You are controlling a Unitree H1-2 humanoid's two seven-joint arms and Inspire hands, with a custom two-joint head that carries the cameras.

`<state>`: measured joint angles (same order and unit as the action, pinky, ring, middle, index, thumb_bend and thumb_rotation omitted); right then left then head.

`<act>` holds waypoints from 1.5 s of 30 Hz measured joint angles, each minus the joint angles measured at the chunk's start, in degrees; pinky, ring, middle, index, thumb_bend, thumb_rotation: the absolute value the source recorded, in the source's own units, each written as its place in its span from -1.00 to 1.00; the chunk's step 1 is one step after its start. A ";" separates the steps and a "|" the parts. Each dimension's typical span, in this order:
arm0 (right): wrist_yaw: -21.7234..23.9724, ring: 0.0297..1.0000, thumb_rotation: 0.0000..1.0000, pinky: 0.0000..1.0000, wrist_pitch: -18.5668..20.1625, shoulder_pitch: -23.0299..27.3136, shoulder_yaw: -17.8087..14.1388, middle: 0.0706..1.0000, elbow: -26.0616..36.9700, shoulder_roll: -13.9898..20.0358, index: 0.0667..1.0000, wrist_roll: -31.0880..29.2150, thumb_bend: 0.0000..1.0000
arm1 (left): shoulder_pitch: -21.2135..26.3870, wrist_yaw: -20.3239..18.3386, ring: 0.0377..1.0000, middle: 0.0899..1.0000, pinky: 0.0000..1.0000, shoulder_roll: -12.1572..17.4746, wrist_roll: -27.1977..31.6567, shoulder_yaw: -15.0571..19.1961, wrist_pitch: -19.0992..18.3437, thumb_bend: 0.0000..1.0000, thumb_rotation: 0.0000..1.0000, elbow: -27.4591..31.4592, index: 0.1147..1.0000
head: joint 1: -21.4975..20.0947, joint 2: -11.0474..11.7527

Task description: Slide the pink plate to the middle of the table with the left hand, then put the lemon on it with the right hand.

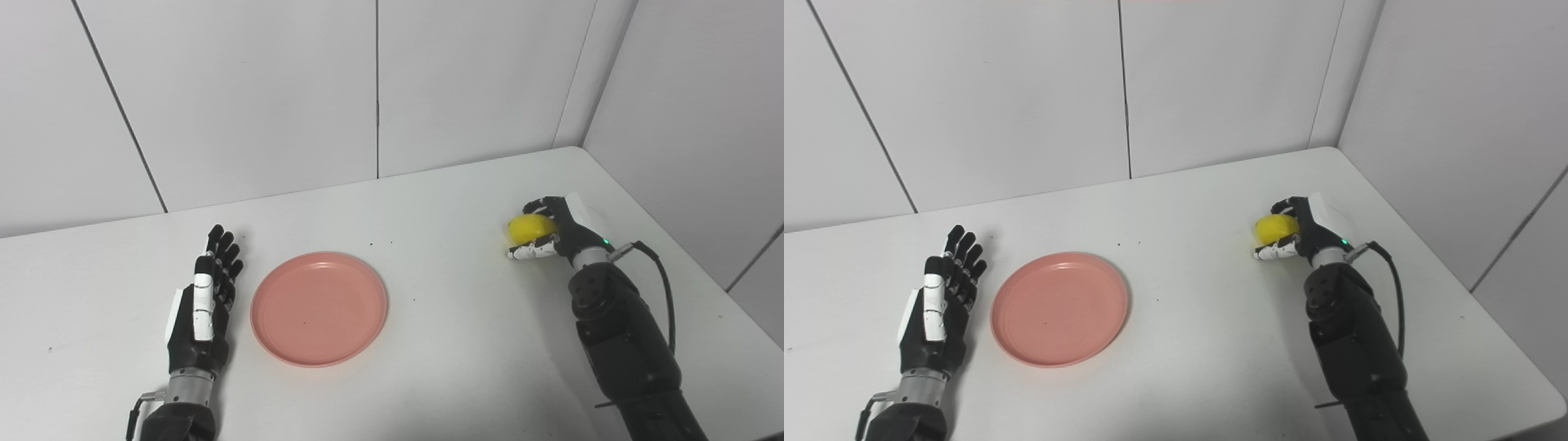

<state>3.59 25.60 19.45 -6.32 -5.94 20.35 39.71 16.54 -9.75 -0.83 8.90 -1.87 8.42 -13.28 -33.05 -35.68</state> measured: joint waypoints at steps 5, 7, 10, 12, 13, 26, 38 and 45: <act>-6.14 -0.14 -1.00 -0.19 -2.79 -0.09 0.60 -0.15 -2.32 -0.39 -0.05 -2.25 0.05 | -0.09 0.23 1.00 1.00 1.00 -0.12 -0.32 -0.04 -0.17 0.32 1.00 0.14 1.00 | 0.70 -0.18; -8.58 -0.18 -1.00 -0.18 -4.31 -0.37 0.63 -0.15 -3.10 -0.76 -0.03 -3.44 0.04 | -0.10 0.41 1.00 1.00 1.00 -0.20 -0.87 -0.07 -0.17 0.32 1.00 0.14 1.00 | 0.97 -0.26; -12.35 -0.17 -1.00 -0.10 -7.03 -1.08 0.56 -0.15 -3.32 -1.73 -0.01 -5.27 0.04 | -0.19 0.65 1.00 1.00 1.00 -0.35 -1.24 -0.03 -0.20 0.31 1.00 0.31 1.00 | 1.14 -0.44; -14.34 -0.16 -1.00 -0.07 -8.52 -1.40 0.56 -0.14 -3.01 -2.49 -0.02 -6.13 0.04 | -0.45 0.70 1.00 1.00 1.00 -0.44 -1.29 -0.06 -0.44 0.31 1.00 0.63 1.00 | 1.40 -0.53; -15.19 -0.16 -1.00 -0.08 -9.09 -1.69 0.59 -0.13 -2.49 -2.74 -0.02 -6.76 0.04 | -0.50 0.76 1.00 1.00 1.00 -0.51 -1.33 -0.16 -0.48 0.30 1.00 0.74 1.00 | 1.67 -0.70; -18.25 -0.15 -1.00 -0.11 -14.83 -4.02 3.60 -0.13 5.13 -7.49 -0.01 -10.11 0.03 | -0.84 1.84 1.00 1.00 1.00 -0.76 -2.58 -0.74 -0.95 0.32 1.00 1.17 1.00 | 5.79 -1.76; -17.16 -0.20 -1.00 -0.23 -16.69 -4.52 8.73 -0.14 7.10 -10.11 0.00 -11.54 0.03 | -2.46 5.65 0.98 0.97 0.98 -2.45 -9.51 -3.05 -2.87 0.23 1.00 3.12 0.95 | 14.24 -1.50; -14.54 -0.19 -1.00 -0.24 -20.08 -4.50 13.09 -0.12 6.90 -12.03 -0.01 -13.58 0.03 | -3.24 6.29 0.98 0.97 0.98 -2.82 -10.12 -3.31 -4.26 0.25 1.00 4.43 0.95 | 18.27 -1.76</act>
<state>-10.94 5.52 14.95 6.77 0.96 8.32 26.13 13.30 -3.46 -3.65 -1.23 -5.18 4.15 -8.85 -14.77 -37.44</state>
